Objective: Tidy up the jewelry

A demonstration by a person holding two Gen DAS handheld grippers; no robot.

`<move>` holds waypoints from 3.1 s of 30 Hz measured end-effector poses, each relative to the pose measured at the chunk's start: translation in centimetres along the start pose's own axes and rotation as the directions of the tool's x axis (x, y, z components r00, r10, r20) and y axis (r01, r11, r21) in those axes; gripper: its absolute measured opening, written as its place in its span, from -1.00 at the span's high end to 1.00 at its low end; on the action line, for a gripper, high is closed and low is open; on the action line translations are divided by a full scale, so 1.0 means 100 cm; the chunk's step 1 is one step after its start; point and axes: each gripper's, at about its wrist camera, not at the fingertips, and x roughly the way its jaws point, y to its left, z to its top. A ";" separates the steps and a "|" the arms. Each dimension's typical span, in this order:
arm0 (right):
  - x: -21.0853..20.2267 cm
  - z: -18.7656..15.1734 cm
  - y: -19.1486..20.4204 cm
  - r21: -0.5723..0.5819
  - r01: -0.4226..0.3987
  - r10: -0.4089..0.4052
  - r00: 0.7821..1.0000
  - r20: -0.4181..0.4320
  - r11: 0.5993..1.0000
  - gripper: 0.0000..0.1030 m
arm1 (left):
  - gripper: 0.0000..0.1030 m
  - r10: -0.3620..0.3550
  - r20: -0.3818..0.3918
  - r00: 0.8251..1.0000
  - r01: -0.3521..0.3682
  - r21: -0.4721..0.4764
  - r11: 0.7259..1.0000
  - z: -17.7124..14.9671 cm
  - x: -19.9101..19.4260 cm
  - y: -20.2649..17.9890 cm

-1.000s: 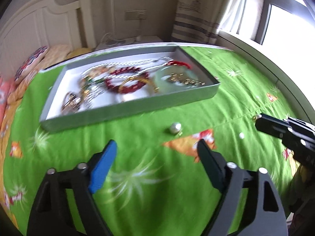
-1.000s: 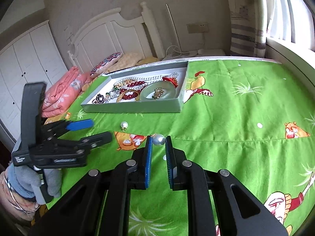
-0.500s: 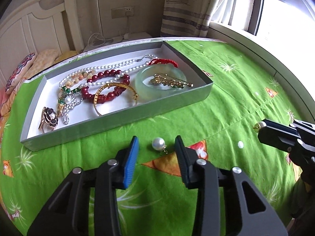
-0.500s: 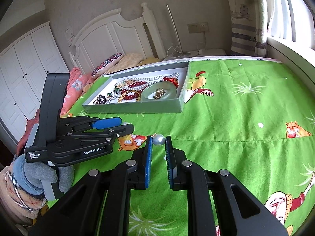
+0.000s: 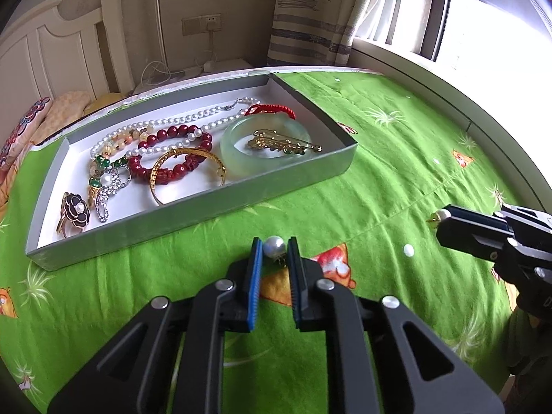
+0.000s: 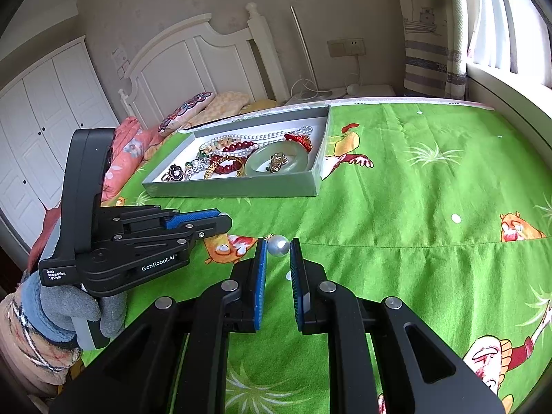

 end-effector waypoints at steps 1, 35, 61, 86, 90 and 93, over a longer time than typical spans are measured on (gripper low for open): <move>0.000 0.000 -0.001 0.001 0.001 -0.001 1.000 -0.001 1.000 0.73 | 0.73 0.000 0.000 1.000 0.000 -0.001 1.000 0.000 0.000 0.001; 0.118 0.076 0.081 -0.193 -0.032 0.025 0.999 -0.038 0.981 0.69 | 0.38 0.086 0.111 0.990 -0.055 -0.263 0.963 0.032 -0.016 0.121; 0.087 0.071 0.076 -0.139 0.200 -0.177 0.971 0.160 0.970 -0.68 | -0.96 0.408 0.187 0.894 -0.356 -0.257 0.898 0.015 -0.039 0.108; 0.089 0.069 0.071 -0.089 0.216 -0.202 0.969 0.143 0.972 -0.68 | -0.96 0.399 0.176 0.900 -0.352 -0.247 0.903 0.013 -0.037 0.103; 0.089 0.069 0.070 -0.088 0.216 -0.202 0.969 0.143 0.972 -0.68 | -0.96 0.399 0.177 0.900 -0.352 -0.246 0.903 0.013 -0.037 0.103; 0.089 0.069 0.070 -0.089 0.214 -0.201 0.969 0.142 0.973 -0.68 | -0.96 0.400 0.171 0.901 -0.354 -0.246 0.902 0.012 -0.037 0.102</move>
